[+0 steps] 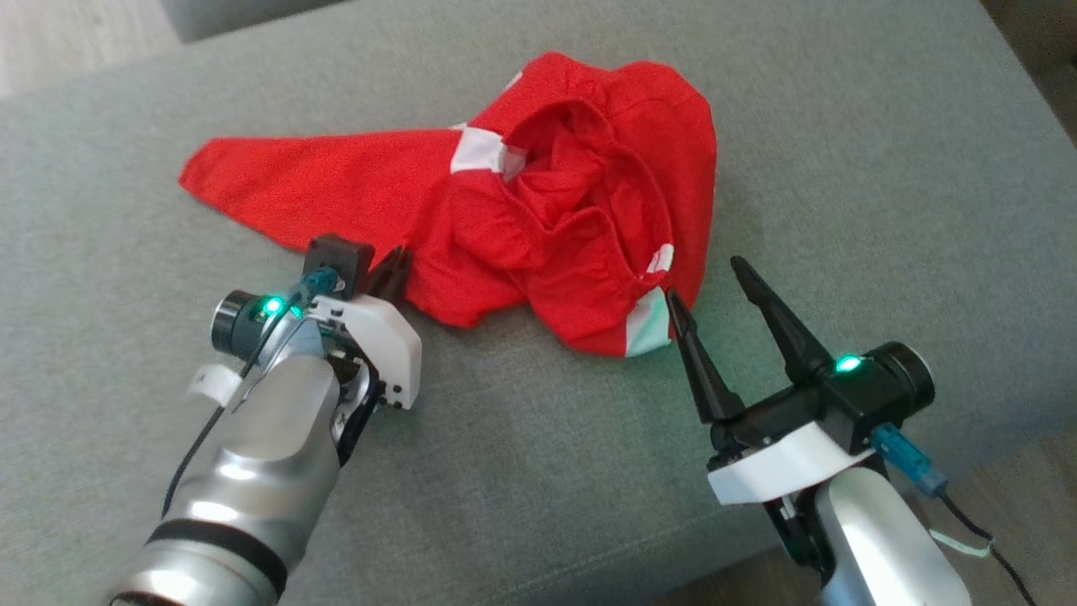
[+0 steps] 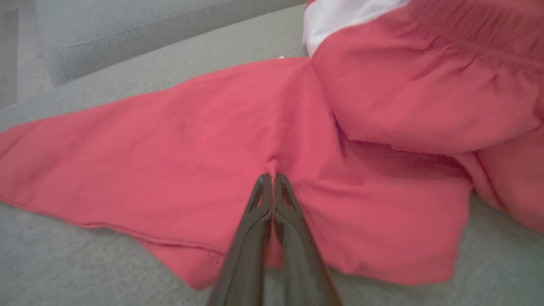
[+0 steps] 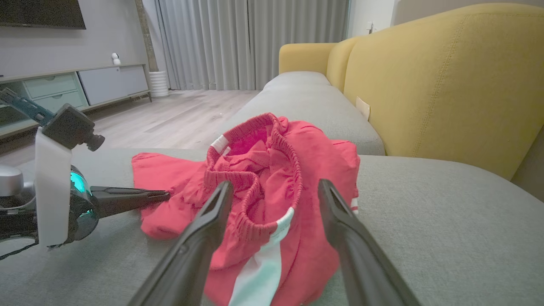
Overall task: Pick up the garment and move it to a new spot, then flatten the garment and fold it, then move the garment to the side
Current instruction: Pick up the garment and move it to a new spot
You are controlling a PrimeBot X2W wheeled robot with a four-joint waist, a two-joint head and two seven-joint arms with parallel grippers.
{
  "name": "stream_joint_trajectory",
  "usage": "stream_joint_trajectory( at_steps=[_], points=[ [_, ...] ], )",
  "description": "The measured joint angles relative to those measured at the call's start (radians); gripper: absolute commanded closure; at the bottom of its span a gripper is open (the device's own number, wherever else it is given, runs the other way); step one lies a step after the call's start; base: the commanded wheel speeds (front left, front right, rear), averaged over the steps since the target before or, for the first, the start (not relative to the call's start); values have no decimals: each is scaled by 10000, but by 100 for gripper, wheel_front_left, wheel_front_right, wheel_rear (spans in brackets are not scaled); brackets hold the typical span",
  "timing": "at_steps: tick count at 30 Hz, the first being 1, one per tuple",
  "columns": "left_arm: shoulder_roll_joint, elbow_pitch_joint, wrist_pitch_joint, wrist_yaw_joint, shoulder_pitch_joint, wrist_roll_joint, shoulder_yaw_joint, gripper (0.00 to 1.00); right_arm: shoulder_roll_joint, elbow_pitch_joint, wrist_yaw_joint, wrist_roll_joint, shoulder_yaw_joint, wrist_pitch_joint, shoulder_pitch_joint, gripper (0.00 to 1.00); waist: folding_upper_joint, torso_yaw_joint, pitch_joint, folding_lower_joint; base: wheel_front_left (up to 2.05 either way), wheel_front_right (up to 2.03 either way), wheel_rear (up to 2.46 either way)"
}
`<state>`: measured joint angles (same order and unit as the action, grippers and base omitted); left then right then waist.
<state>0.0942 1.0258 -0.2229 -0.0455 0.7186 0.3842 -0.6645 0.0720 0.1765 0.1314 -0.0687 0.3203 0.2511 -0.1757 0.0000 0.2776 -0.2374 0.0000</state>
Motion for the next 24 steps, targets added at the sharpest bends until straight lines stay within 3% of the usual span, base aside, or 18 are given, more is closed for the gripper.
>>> stream_joint_trajectory(
  at_steps=[8,14,18,23,24],
  points=[
    [240,-1411,-251,-347,-407,514,669,100,-15,207,0,-2,125,0,462,0,0,-392,1082,0,0,0,0],
    [1131,-3463,-242,-568,-406,1225,1494,100,-48,313,0,-2,148,0,958,0,0,-833,1898,0,0,0,0],
    [1758,-4612,357,-600,-343,1588,1877,100,-63,332,0,-2,148,0,1164,0,0,-1206,2217,0,0,0,0],
    [2823,-5593,1011,-205,-84,1601,2382,100,-81,332,0,-2,171,-2,1280,0,0,-1635,2464,0,0,0,0],
    [2823,-5593,1011,-205,-84,1601,2382,100,-81,332,0,-2,171,-2,1280,0,0,-1635,2464,0,0,0,0]
  ],
)
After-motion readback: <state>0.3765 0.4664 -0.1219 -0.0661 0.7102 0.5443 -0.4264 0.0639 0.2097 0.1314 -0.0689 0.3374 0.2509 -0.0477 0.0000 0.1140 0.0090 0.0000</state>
